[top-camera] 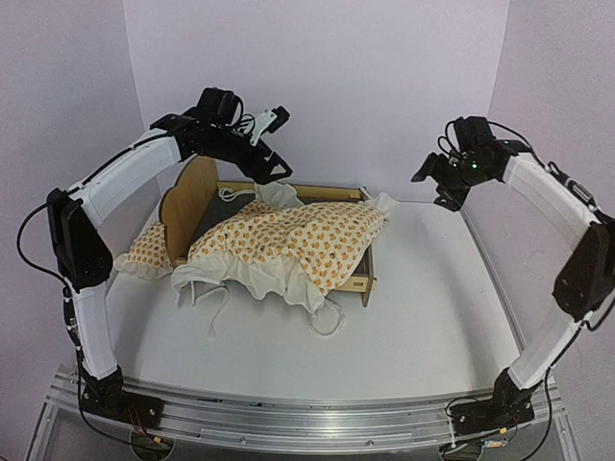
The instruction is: Set up the pet bed
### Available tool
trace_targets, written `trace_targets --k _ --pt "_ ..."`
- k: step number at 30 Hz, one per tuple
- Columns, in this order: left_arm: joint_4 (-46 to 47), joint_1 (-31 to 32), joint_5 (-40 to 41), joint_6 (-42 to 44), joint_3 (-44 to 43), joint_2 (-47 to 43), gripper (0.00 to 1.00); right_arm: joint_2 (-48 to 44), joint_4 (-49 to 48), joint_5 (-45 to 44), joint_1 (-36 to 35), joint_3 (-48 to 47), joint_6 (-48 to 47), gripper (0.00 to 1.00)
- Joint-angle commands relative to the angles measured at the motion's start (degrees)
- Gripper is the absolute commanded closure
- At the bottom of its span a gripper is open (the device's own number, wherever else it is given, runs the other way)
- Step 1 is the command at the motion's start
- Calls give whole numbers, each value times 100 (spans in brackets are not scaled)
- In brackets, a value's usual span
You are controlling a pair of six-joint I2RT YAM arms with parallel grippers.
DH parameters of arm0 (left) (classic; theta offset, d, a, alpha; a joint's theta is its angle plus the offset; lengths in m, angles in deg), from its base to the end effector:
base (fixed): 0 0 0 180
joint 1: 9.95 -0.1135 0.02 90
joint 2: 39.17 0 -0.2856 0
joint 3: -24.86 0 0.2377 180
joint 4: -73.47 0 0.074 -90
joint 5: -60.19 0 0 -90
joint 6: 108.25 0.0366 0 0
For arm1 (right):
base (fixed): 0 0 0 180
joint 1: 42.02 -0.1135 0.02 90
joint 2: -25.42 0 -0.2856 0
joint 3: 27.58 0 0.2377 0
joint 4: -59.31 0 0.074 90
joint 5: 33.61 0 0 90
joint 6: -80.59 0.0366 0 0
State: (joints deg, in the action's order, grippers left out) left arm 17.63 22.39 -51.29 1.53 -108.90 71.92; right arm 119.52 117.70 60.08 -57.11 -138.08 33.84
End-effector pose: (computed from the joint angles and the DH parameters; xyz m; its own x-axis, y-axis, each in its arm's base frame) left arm 0.3583 -0.2427 0.4125 -0.1789 0.4860 -0.8555 0.8685 0.4865 0.0947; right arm 0.3379 0.0935 0.3915 -0.6801 0.5248 -0.5119 0.2197 0.8121 0.5406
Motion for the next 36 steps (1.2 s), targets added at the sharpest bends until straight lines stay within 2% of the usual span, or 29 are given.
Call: trace_targets --k 1,5,14,17,20,21,23,26,28,31,33,34,36 --pt "367 -58 2362 -1375 -341 886 10 1445 -41 -296 19 -1192 -233 20" --pt "903 -152 2844 -1575 -326 1246 8 2284 -99 333 17 -1768 13 21" --pt "971 -449 2885 -1784 -374 2195 5 2856 -751 1623 -192 -1539 448 34" --pt "959 -579 2725 -1829 -307 2276 6 2986 -992 1882 -248 -1354 616 44" --pt "1011 -618 2546 -1759 -193 2301 8 3020 -1117 1969 -257 -1284 677 63" --pt "1070 -622 2436 -1756 -110 2290 14 3014 -1117 1950 -257 -1292 656 73" --pt "1178 -631 2208 -1811 95 2253 25 2979 -1117 1898 -252 -1315 572 86" --pt "1152 -630 1678 -1855 130 2263 38 2930 -1105 1885 -259 -1397 380 97" --pt "1116 -633 1487 -1855 123 2267 50 2928 -1103 1902 -259 -1468 225 100" --pt "1067 -644 1491 -1790 114 2238 75 2921 -1102 1915 -256 -1590 9 100" --pt "1038 -678 1485 -1787 102 2159 94 2914 -1108 1928 -257 -1694 -124 100" --pt "1023 -695 1485 -1794 79 2107 99 2912 -1108 1939 -258 -1757 -194 100" --pt "993 -722 1461 -1790 -31 1976 100 2944 -1116 1997 -257 -1937 -303 100"
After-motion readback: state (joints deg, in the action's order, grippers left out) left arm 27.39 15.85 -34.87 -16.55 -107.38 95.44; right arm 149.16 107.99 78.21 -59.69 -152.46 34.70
